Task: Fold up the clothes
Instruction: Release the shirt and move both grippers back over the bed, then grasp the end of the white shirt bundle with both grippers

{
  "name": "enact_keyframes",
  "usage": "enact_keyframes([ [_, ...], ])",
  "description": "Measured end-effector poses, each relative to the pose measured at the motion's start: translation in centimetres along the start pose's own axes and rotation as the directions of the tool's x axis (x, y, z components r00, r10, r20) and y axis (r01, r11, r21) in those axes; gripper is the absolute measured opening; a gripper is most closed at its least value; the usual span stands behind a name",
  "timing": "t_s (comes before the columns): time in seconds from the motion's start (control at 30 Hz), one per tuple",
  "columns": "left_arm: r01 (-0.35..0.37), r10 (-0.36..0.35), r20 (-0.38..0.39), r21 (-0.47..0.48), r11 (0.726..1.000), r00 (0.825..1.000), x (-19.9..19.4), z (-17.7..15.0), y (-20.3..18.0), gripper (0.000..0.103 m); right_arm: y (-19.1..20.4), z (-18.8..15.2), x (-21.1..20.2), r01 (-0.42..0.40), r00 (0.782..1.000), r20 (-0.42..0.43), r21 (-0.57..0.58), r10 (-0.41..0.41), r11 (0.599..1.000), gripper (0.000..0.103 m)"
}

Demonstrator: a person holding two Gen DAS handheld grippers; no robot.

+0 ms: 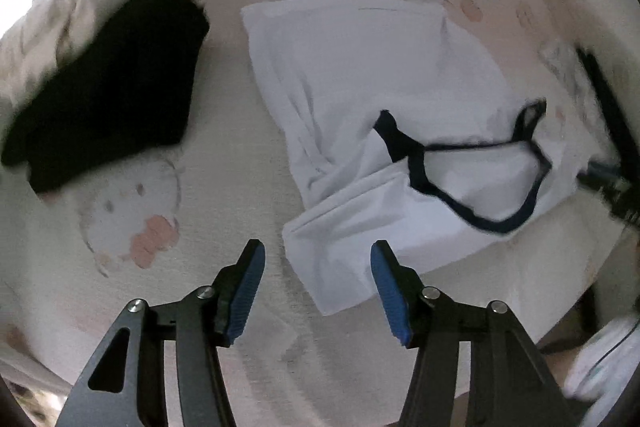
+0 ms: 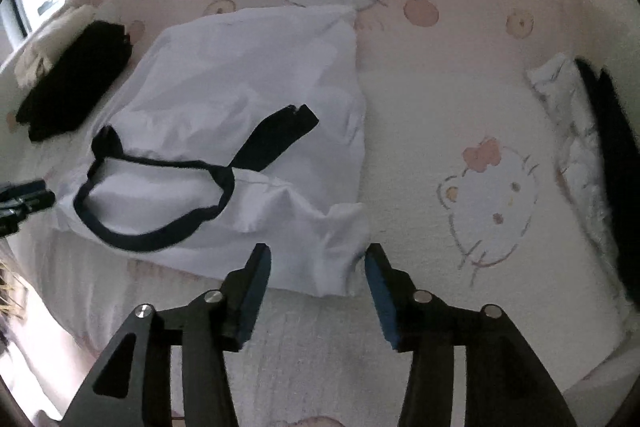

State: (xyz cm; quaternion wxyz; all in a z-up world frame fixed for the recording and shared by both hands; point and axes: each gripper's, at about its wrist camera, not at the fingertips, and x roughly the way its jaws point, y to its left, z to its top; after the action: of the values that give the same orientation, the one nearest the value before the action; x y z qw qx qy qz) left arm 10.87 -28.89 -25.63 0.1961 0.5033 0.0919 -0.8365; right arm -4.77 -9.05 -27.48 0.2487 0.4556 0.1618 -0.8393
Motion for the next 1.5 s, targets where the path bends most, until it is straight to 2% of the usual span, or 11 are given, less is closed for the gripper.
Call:
enact_keyframes([
  [0.1, -0.088, 0.081, 0.050, 0.146, 0.985, 0.995, -0.9, -0.5, -2.2, 0.052, 1.2, 0.0, -0.8, 0.114, 0.992, 0.070, -0.115, -0.107, 0.987, 0.067],
  [0.23, -0.180, 0.146, 0.138, 0.287, 0.941, 0.980, -1.5, -1.1, -5.2, 0.052, 3.8, -0.7, -1.7, 0.341, 0.936, 0.190, -0.281, -0.297, 0.897, 0.067],
  [0.53, -0.332, 0.224, 0.258, 0.536, 0.776, 0.940, -2.1, -3.6, -8.7, 0.052, 9.1, -4.2, -0.4, 0.420, 0.908, 0.290, -0.623, -0.304, 0.660, 0.076],
  [0.7, -0.389, 0.256, 0.295, 0.627, 0.675, 0.921, -0.1, -4.5, -9.7, 0.052, 9.8, -5.8, 0.7, 0.447, 0.892, 0.295, -0.689, -0.343, 0.570, 0.076],
  [0.8, -0.456, 0.314, 0.331, 0.668, 0.588, 0.890, 1.1, -5.1, -10.0, 0.052, 9.9, -6.2, 1.2, 0.457, 0.884, 0.299, -0.713, -0.358, 0.532, 0.076],
  [0.87, -0.489, 0.343, 0.352, 0.693, 0.530, 0.871, 1.7, -5.7, -10.3, 0.052, 10.1, -6.6, 1.9, 0.479, 0.868, 0.321, -0.744, -0.379, 0.465, 0.078],
  [0.93, -0.501, 0.360, 0.356, 0.706, 0.502, 0.862, 2.5, -5.8, -10.3, 0.058, 10.0, -7.1, 2.8, 0.497, 0.850, 0.342, -0.773, -0.402, 0.394, 0.079],
  [1.07, -0.532, 0.374, 0.390, 0.716, 0.453, 0.842, 2.7, -5.9, -11.0, 0.063, 10.0, -7.3, 3.1, 0.509, 0.840, 0.374, -0.794, -0.392, 0.332, 0.080],
  [1.23, -0.531, 0.379, 0.385, 0.720, 0.446, 0.841, 3.0, -4.8, -11.6, 0.069, 10.3, -6.7, 3.9, 0.514, 0.836, 0.399, -0.809, -0.377, 0.285, 0.080],
  [1.4, -0.561, 0.382, 0.424, 0.723, 0.403, 0.821, 3.4, -3.9, -12.5, 0.080, 10.1, -5.0, 5.4, 0.553, 0.806, 0.434, -0.796, -0.403, 0.248, 0.080],
  [1.5, -0.572, 0.381, 0.438, 0.721, 0.391, 0.814, 3.4, -4.0, -12.9, 0.080, 10.3, -4.9, 5.5, 0.547, 0.810, 0.440, -0.806, -0.388, 0.228, 0.081],
])
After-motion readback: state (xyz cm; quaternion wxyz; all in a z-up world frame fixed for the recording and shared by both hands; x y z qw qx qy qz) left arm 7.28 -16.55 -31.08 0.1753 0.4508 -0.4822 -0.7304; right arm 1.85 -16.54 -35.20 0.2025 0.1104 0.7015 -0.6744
